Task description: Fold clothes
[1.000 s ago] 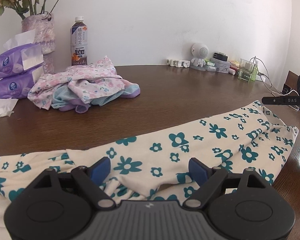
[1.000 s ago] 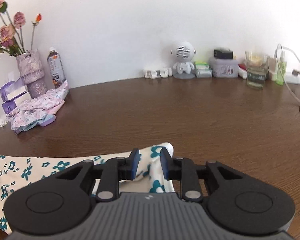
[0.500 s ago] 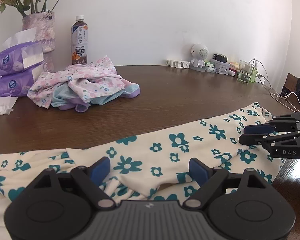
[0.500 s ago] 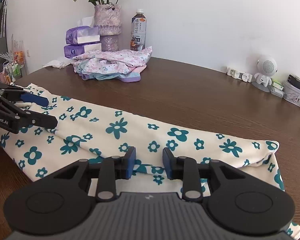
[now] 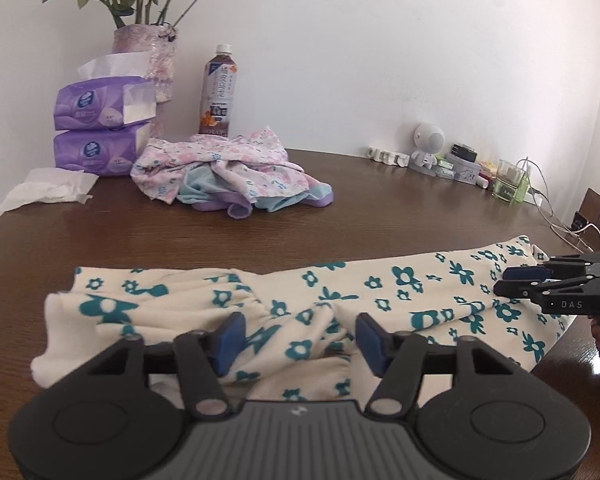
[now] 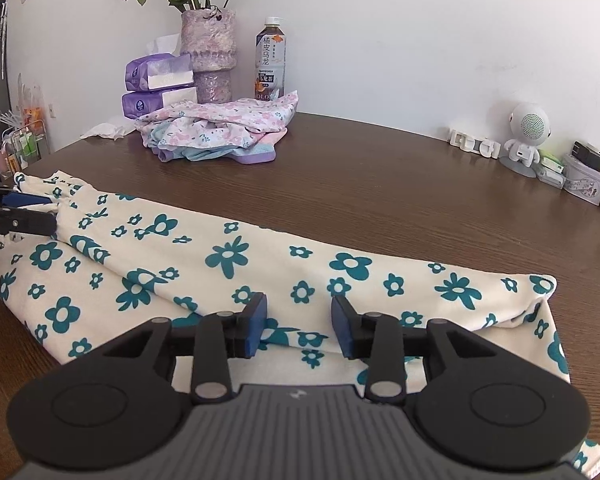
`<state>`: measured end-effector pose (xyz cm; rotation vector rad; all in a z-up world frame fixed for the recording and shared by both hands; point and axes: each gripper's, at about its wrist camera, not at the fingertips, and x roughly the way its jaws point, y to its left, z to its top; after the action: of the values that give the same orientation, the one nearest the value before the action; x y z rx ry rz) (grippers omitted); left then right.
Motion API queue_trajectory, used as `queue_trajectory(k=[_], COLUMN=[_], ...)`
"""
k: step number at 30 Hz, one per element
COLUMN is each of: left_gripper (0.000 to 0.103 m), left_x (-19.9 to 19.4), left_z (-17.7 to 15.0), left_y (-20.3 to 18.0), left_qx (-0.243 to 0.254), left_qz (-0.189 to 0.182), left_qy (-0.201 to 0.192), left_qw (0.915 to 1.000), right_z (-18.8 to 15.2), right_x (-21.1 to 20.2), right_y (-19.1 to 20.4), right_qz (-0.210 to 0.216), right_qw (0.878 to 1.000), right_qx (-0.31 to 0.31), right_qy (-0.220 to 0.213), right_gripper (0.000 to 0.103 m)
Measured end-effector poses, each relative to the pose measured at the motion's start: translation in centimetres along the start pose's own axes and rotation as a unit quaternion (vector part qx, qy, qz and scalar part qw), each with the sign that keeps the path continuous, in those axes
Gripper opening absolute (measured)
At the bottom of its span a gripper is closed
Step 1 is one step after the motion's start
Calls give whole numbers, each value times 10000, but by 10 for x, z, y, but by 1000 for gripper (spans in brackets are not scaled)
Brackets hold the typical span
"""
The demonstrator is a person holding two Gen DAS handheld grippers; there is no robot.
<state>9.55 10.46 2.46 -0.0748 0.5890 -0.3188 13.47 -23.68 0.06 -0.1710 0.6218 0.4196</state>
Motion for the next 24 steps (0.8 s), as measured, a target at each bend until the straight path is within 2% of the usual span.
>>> queue_trajectory(k=[4, 9, 11, 16, 18, 20, 21, 24], left_gripper=[32, 22, 14, 14, 25, 51, 54, 54], left_x=[-13, -25, -30, -39, -42, -45, -47, -51], left_z=[-3, -11, -14, -12, -10, -8, -8, -5], left_y=[16, 27, 30, 43, 49, 54, 57, 65], left_qx=[-179, -160, -142, -415, -543, -671, -735, -926], left_qz=[-22, 75, 121, 269, 329, 390, 420, 511], left_qy=[-45, 27, 68, -19, -65, -111, -135, -204], left_qw=[9998, 9998, 9998, 9988, 9980, 9969, 9963, 9942], right_z=[-1, 0, 0, 0, 0, 0, 0, 0], right_x=[0, 0, 0, 0, 0, 0, 0, 0], right_y=[-1, -2, -2, -3, -3, -3, -3, -3], right_qz=[-5, -1, 7, 18, 22, 24, 25, 28], right_qw=[10000, 10000, 10000, 10000, 10000, 10000, 10000, 10000], right_qx=[13, 52, 62, 75, 80, 82, 83, 86], right_qy=[-1, 4, 5, 5, 6, 6, 6, 6], right_gripper=[38, 40, 40, 40, 40, 40, 40, 40])
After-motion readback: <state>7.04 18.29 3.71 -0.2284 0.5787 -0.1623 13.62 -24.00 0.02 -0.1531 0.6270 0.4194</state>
